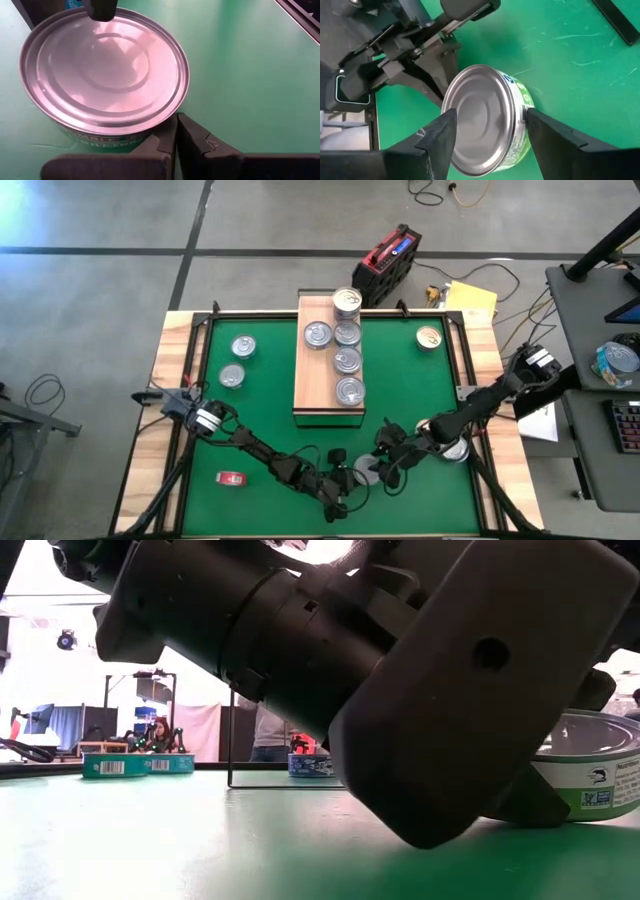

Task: Stack canned seafood by type on shelf
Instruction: Stack the top green tuna can on top of the green tuna can on the shelf

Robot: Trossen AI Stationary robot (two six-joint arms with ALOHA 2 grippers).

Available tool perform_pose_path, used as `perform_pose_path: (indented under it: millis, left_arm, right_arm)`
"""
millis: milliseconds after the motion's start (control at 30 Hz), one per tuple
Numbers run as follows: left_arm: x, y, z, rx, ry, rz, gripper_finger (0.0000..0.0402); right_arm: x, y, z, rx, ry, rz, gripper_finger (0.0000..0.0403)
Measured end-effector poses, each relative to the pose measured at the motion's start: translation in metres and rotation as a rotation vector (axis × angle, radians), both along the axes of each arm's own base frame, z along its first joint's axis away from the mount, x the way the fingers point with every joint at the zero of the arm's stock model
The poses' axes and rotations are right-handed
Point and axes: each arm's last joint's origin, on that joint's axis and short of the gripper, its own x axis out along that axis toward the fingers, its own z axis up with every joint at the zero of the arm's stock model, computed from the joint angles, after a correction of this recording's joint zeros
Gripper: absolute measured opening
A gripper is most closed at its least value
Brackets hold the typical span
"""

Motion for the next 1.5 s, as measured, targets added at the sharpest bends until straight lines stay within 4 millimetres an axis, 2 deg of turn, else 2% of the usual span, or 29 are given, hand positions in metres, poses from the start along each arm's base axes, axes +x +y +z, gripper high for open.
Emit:
perform_pose_path:
  millis: [433, 767, 1200, 1500]
  left_arm:
    - [0.0, 0.001, -0.001, 0.007, -0.007, 0.031, 0.0]
    - [0.0, 0.002, -0.001, 0.012, -0.019, 0.054, 0.0]
    - [0.0, 0.003, 0.0, 0.031, -0.027, 0.078, 0.0]
    - [0.001, 0.008, 0.001, 0.089, -0.045, 0.165, 0.0]
  right_arm:
    - [-0.004, 0.003, 0.003, -0.045, -0.017, 0.084, 0.0219]
    - [-0.007, 0.004, 0.025, 0.022, -0.096, 0.131, 0.0219]
    - [-0.015, 0.014, 0.025, -0.009, -0.109, 0.201, 0.0219]
    - [-0.019, 0.02, 0.025, -0.019, -0.112, 0.236, 0.0219]
